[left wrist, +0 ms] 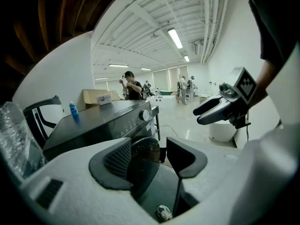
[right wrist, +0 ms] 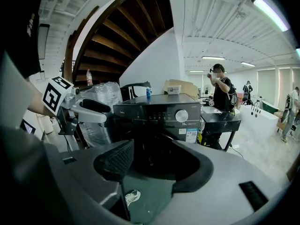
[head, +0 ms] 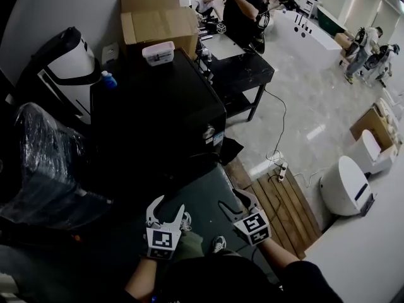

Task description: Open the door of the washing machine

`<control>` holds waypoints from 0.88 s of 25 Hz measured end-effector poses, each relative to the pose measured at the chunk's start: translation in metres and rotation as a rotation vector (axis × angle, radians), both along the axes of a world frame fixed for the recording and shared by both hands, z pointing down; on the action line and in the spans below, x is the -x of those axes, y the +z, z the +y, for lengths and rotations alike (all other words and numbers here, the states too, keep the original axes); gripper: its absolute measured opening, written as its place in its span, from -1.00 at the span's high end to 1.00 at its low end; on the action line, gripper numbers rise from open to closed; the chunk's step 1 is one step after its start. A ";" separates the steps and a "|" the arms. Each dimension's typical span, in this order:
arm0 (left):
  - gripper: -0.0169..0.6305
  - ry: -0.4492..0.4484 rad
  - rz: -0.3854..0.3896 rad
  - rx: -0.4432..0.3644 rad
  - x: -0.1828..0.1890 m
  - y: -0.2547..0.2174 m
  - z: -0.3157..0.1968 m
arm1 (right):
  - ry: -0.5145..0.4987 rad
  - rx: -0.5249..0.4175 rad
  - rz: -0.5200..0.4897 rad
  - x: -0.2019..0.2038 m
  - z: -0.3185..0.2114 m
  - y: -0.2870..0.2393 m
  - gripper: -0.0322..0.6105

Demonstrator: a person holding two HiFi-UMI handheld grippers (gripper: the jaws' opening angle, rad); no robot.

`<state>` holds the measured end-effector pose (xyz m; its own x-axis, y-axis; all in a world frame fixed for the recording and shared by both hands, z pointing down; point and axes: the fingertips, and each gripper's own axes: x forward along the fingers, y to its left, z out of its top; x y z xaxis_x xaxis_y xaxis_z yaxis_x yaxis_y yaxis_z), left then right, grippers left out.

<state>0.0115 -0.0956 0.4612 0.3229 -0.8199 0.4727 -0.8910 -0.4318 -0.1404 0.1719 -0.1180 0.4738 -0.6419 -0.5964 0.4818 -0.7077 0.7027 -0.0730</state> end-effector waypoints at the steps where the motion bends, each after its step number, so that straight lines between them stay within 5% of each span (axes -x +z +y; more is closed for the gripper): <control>1: 0.24 0.016 -0.013 0.001 0.001 0.006 -0.009 | 0.006 0.010 0.000 0.004 -0.006 0.006 0.14; 15: 0.22 0.157 -0.126 0.119 0.026 0.102 -0.111 | -0.004 0.096 0.086 0.047 -0.100 0.099 0.06; 22: 0.21 0.166 -0.189 0.140 0.029 0.142 -0.147 | -0.085 0.072 0.211 0.055 -0.152 0.161 0.05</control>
<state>-0.0178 -0.2421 0.6031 0.3425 -0.6858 0.6422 -0.7705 -0.5961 -0.2257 0.1171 -0.2703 0.6350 -0.5689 -0.5033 0.6504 -0.6508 0.7590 0.0180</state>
